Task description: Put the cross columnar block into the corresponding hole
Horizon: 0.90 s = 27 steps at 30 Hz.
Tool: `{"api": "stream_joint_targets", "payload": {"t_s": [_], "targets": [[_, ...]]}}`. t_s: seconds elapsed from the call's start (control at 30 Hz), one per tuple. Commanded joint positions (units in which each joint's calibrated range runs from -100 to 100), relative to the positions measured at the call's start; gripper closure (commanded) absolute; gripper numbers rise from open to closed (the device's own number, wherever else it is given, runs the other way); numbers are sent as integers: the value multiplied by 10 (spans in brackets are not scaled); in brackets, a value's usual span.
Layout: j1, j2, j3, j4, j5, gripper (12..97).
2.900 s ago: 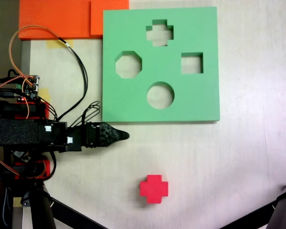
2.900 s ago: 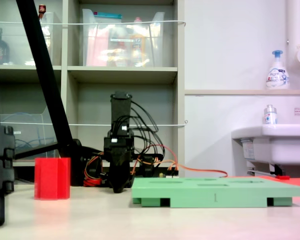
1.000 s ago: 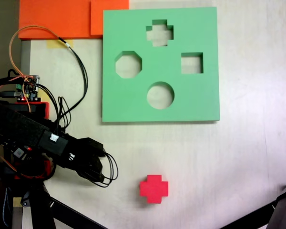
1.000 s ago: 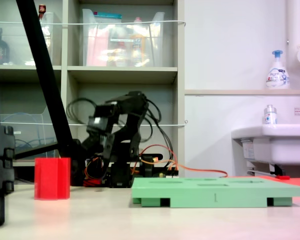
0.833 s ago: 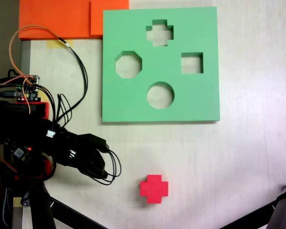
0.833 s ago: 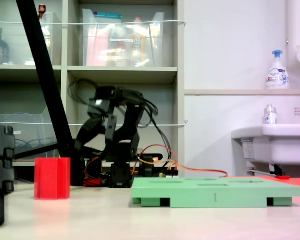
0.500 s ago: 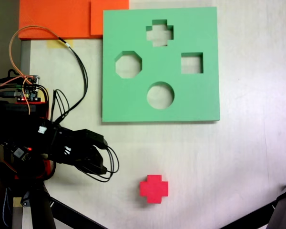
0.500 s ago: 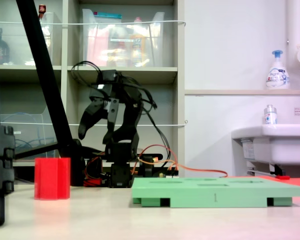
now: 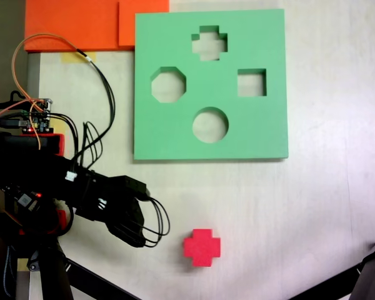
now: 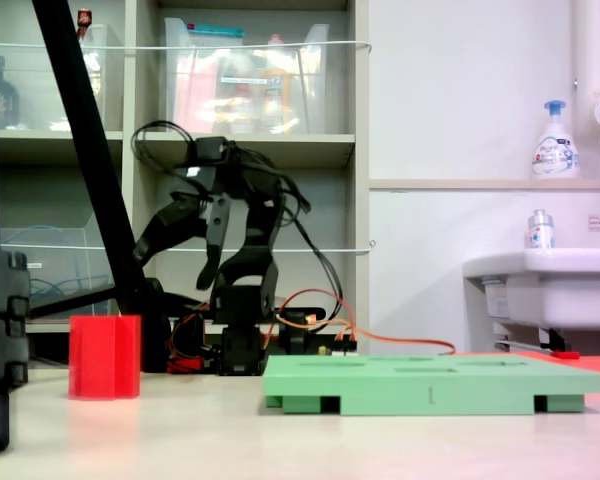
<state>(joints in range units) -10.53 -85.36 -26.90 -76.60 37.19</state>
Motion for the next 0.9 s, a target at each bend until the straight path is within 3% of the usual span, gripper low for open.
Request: {"api": "stream_joint_targets", "payload": {"t_s": [0.0,0.13,0.17,0.87], "targets": [[-3,94,64,32,-3,440],[-7,268,137,25,-2,191],[-7,298,154,22,-2,162],[-7,699,370,22,-4,159]]}}
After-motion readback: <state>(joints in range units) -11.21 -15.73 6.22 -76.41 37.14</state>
